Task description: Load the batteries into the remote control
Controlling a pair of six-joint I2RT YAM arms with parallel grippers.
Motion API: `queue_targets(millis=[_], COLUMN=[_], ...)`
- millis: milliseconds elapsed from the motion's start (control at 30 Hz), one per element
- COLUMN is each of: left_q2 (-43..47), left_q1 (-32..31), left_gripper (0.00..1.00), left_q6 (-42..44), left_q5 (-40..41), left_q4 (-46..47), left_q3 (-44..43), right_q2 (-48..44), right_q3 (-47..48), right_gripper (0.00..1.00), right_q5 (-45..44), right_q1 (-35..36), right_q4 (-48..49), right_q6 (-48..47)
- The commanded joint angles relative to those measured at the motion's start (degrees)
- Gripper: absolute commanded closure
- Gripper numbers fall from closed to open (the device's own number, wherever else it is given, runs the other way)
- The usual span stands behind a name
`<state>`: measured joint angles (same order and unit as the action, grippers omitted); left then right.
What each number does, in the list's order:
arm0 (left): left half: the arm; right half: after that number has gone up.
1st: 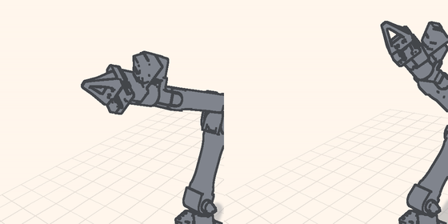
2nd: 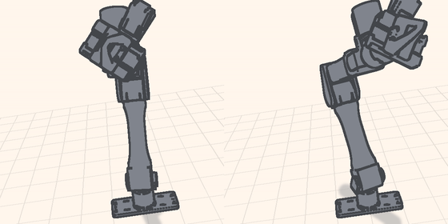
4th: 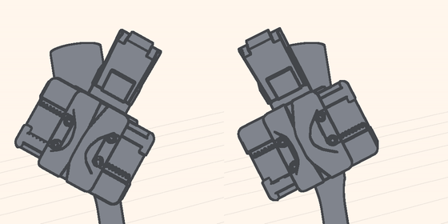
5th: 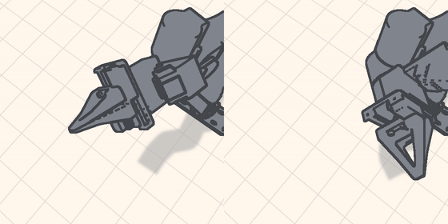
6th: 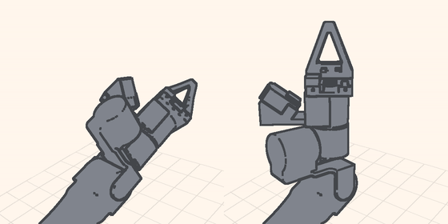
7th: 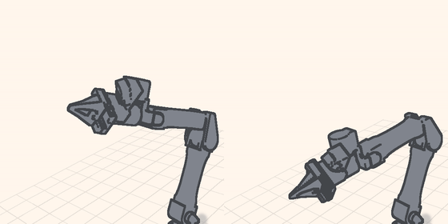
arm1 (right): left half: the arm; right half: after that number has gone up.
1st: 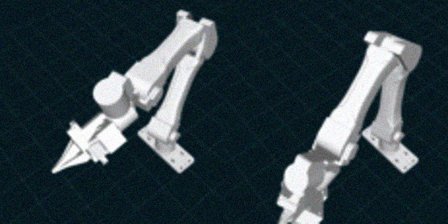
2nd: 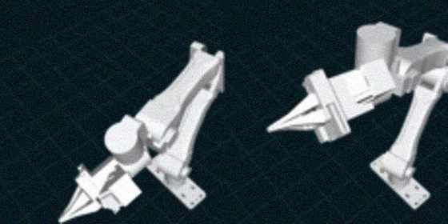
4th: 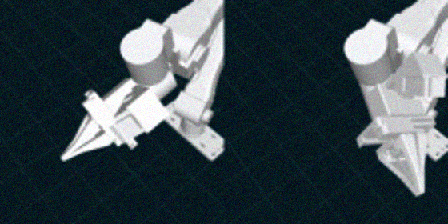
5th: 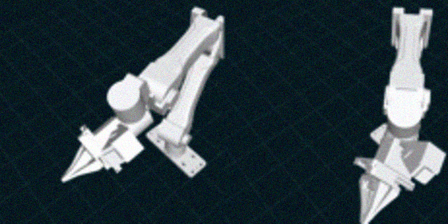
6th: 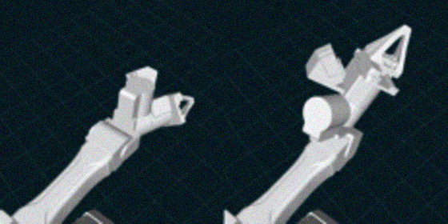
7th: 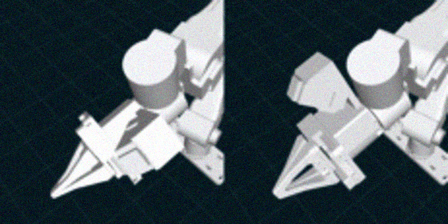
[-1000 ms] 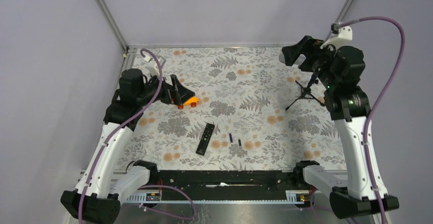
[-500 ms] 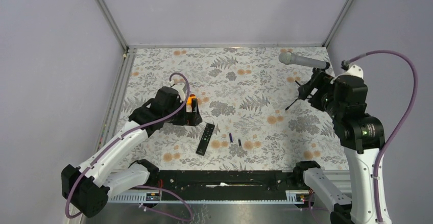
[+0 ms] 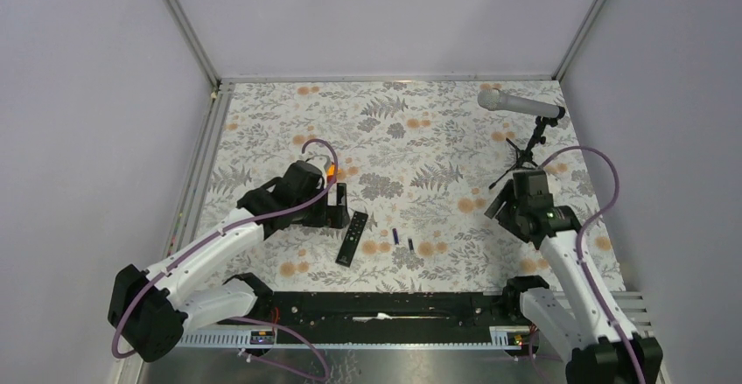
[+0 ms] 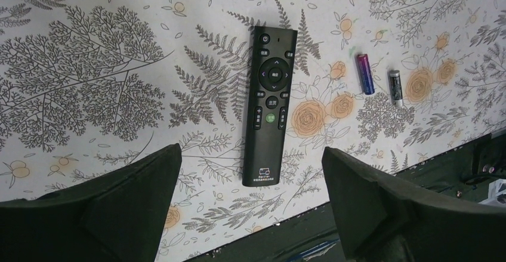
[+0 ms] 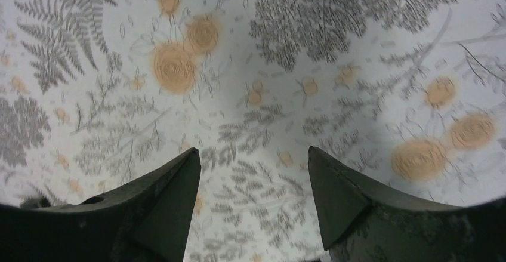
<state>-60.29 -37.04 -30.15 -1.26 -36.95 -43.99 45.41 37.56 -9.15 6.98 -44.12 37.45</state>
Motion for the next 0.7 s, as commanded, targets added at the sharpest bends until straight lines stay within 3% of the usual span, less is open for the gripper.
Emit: queue_targets(millis=[0,100,300,433,667], left_q2=[-0.3,-1.5,-4.4,-4.8,-4.5], left_q1=[-0.2,-0.2,-0.2,-0.2,-0.2], left_gripper=[0.01,0.01,0.01,0.01,0.01], left_q6=[0.5,0.7,0.8,0.8,0.0], left_q5=[2.1,2.3,2.3,2.7,3.1], left_q4=[3.4,3.8,4.6,5.0,4.6], left_q3=[-0.3,0.0,0.4,-0.1,-1.2], right_q2=[8.3,15.8,30.3,36.3,45.9], right_q3=[-3.6,-5.3,-4.2,-0.5,7.3], right_gripper=[0.27,0.31,0.51,0.58,0.6], right_q5=[-3.7,-1.9,0.1,0.3,2.5], right_q1=[-1.5,-4.9,-6.6,-8.4,-10.2], right_q4=[21.7,30.6,46.5,48.8,48.0], right_q6=[2.3,0.2,-6.1,-8.1,-7.7])
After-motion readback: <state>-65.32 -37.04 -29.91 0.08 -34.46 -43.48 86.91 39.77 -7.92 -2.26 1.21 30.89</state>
